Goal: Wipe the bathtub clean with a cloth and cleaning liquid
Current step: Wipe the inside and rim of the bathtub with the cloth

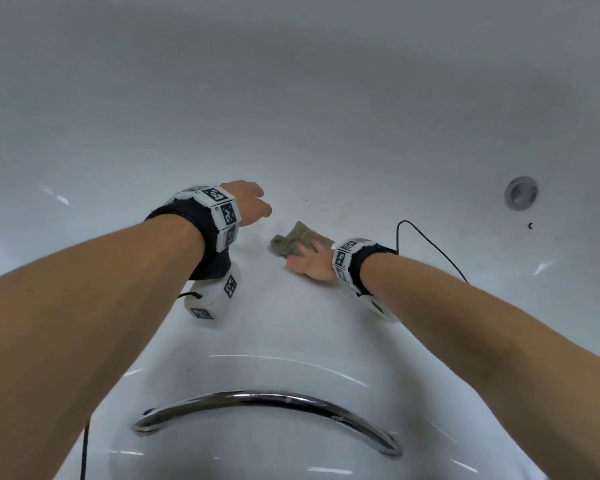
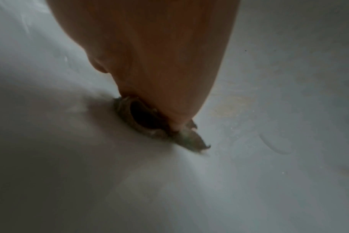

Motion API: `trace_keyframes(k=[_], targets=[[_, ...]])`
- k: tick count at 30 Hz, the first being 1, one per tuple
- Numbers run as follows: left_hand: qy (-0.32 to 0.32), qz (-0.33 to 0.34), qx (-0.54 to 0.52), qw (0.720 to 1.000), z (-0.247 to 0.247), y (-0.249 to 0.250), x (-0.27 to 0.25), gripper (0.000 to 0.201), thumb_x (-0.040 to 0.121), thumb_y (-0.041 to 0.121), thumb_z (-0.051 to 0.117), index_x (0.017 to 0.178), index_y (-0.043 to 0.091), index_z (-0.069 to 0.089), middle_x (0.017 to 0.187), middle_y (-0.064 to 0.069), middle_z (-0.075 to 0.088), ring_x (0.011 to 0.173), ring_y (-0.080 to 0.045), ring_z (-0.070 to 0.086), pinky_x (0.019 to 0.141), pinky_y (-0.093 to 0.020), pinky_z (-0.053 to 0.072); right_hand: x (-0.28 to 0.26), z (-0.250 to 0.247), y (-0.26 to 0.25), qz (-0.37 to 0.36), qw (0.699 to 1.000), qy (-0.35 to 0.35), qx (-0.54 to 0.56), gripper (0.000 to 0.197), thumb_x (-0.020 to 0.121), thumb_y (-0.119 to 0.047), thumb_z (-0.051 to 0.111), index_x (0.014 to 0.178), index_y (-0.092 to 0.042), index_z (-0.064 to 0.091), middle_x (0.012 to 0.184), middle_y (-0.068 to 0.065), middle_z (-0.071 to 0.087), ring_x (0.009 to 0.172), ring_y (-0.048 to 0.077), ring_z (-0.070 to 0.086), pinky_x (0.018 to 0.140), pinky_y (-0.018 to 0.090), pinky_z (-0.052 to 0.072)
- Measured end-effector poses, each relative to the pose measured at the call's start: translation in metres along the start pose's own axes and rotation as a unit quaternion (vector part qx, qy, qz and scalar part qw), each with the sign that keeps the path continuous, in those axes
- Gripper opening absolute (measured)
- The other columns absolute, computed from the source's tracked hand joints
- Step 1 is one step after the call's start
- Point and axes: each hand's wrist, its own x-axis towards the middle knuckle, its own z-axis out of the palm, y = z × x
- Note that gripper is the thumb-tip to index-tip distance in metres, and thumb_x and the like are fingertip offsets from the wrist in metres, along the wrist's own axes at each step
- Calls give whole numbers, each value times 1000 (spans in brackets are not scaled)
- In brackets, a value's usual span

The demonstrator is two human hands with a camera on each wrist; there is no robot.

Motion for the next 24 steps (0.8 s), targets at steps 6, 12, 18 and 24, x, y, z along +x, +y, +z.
trace_keyframes(k=[6,12,18,24], targets=[[-12,-10,-5,1000,4,3,23,51,93,37,52,142,27,43,148,-1,40,132,-26,41,101,-32,35,7,-56,26,-53,988,97,-106,60,100,-53,21,154,-28,17,163,3,-8,148,30,-14,118,57,-3],[-14,-16,-25,999,-4,13,42,55,93,37,51,146,29,37,153,-5,27,134,-29,38,105,-35,33,11,-153,81,9,978,194,-75,64,99,-56,22,155,-29,7,162,7,-14,148,36,-14,117,58,-5],[5,-1,-43,999,-29,32,52,61,92,38,52,148,33,30,160,-6,6,132,-33,41,101,-35,38,10,-202,101,126,958,255,26,68,97,-61,28,153,-38,-1,161,-1,-21,144,42,-20,119,55,-5],[24,-4,-46,999,-30,42,57,61,91,36,52,148,34,30,160,-5,5,132,-32,40,103,-39,40,30,-165,64,14,960,245,-139,67,95,-63,27,153,-39,3,160,-3,-24,143,42,-23,118,58,-2]])
